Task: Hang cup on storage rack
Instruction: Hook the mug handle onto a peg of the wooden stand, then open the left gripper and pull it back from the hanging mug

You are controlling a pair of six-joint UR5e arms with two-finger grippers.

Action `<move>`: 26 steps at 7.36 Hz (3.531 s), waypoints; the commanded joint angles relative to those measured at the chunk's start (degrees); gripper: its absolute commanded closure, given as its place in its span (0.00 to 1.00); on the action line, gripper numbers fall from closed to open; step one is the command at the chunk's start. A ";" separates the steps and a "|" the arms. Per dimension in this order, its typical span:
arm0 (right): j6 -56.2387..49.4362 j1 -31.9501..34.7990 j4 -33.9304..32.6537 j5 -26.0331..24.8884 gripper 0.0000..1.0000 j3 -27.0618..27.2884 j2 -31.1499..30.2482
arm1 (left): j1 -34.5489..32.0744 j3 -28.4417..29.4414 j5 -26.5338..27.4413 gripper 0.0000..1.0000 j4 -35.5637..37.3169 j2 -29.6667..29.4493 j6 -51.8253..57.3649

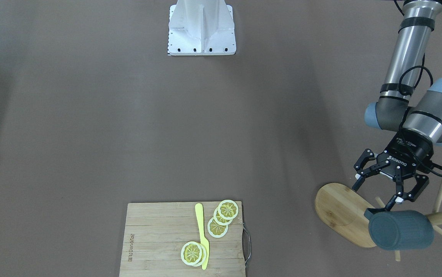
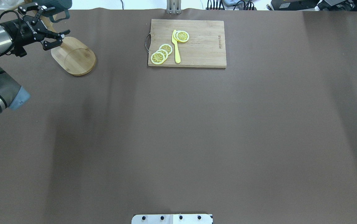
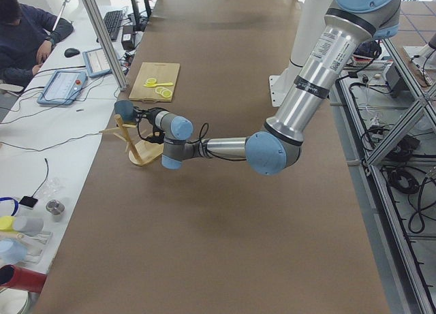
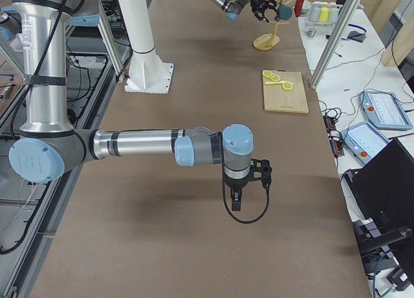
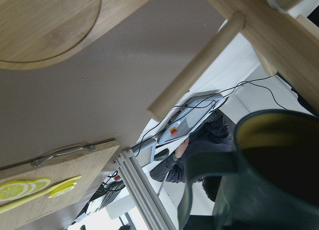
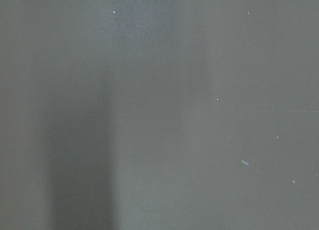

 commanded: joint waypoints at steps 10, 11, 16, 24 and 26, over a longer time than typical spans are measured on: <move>0.00 0.03 -0.05 -0.02 0.00 -0.03 0.10 | -1.24 -21.32 -12.18 0.01 -4.66 7.32 18.25; 0.00 0.03 -0.05 -0.02 0.00 -0.03 0.10 | -1.24 -22.47 -12.72 0.01 -4.48 7.76 22.64; 0.00 0.03 -0.05 -0.02 0.00 -0.03 -0.08 | -1.06 -23.45 -15.28 0.01 -4.75 8.81 48.12; 0.00 0.03 -0.05 0.07 0.00 -0.21 -0.60 | -1.06 -24.68 -18.24 0.01 -4.75 11.63 84.06; 0.00 0.03 -0.05 0.07 0.00 -0.12 -0.69 | -1.06 -24.60 -20.98 0.01 -4.66 12.06 90.76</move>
